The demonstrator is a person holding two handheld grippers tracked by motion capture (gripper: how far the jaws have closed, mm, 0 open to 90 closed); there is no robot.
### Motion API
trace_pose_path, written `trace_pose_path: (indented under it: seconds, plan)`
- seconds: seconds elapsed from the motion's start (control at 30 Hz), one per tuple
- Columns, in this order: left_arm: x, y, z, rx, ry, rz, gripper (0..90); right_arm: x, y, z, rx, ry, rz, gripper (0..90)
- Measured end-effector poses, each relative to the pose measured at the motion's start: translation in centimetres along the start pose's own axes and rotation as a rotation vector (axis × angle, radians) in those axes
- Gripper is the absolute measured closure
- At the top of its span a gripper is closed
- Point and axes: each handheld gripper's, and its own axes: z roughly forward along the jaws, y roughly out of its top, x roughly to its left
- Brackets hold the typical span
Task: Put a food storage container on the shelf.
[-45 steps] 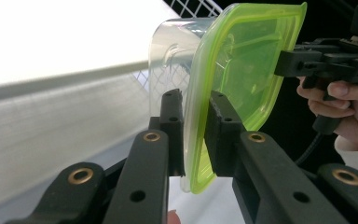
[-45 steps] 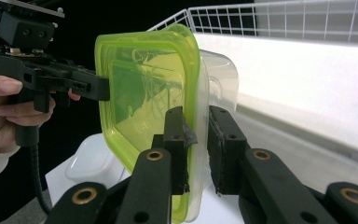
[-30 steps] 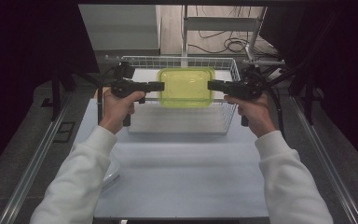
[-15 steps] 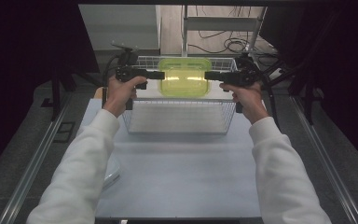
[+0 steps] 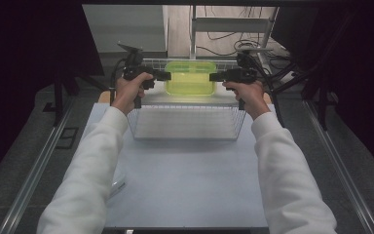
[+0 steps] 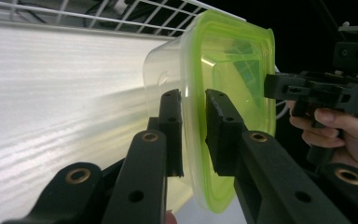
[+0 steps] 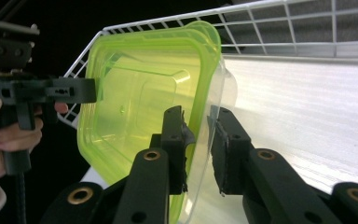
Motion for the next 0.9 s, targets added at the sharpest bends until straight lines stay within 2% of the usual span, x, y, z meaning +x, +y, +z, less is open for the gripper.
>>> trace_pose_path:
  seconds: [0.03,0.07,0.1,0.2,0.23,0.33,0.43,0.47,0.5,0.57,0.6,0.63,0.7,0.73,0.83,0.9]
  plan:
    - [0.0,0.0,0.0,0.000,0.000,0.000,77.9,0.0,0.0,0.0,0.000,0.000,0.000,75.0]
    - [0.2,0.2,0.3,0.001,0.009,-0.025,77.7,-0.3,0.1,0.3,0.001,0.002,0.049,74.0]
    - [0.2,0.2,0.3,0.001,0.009,-0.025,77.3,-0.3,0.1,0.3,0.001,0.002,0.049,74.0]
    - [0.9,0.3,0.8,-0.007,0.004,-0.076,76.1,-0.8,0.2,0.9,0.000,-0.006,0.125,72.6]
    - [0.9,0.3,0.8,-0.007,0.004,-0.076,75.6,-0.8,0.2,1.0,-0.003,-0.008,0.142,72.3]
    - [1.3,0.3,1.1,-0.003,0.001,-0.092,73.4,-1.0,0.2,1.3,0.000,-0.024,0.170,71.0]
    - [1.4,0.3,1.3,-0.015,0.007,-0.097,71.6,-1.0,0.1,1.4,-0.006,-0.036,0.173,69.2]
    - [1.3,0.3,1.4,-0.015,0.018,-0.092,67.3,-0.9,0.0,1.4,-0.022,-0.047,0.183,59.6]
    - [1.3,0.2,1.4,-0.018,0.033,-0.086,67.3,-0.9,0.0,1.4,-0.022,-0.047,0.183,59.6]
    - [1.3,0.1,1.4,-0.031,0.054,-0.069,60.9,-0.7,-0.1,1.5,-0.041,-0.058,0.198,51.5]
    - [1.2,0.1,1.3,-0.039,0.067,-0.057,54.2,-0.6,-0.3,1.4,-0.073,-0.055,0.193,44.2]
    - [1.1,0.0,1.3,-0.053,0.078,-0.045,54.2,-0.6,-0.3,1.4,-0.073,-0.055,0.193,44.2]
    - [0.7,-0.1,1.1,-0.067,0.090,-0.017,44.6,-0.4,-0.5,1.0,-0.119,-0.037,0.189,39.0]
    - [0.2,-0.3,0.8,-0.086,0.103,0.017,38.7,-0.2,-0.6,0.7,-0.146,-0.030,0.180,33.6]
    - [-0.3,-0.4,0.4,-0.102,0.087,0.038,30.1,0.2,-0.8,0.2,-0.167,-0.037,0.163,28.4]
    - [-0.9,-0.7,-0.1,-0.120,0.083,0.064,28.6,0.6,-1.0,-0.3,-0.195,-0.038,0.135,26.5]
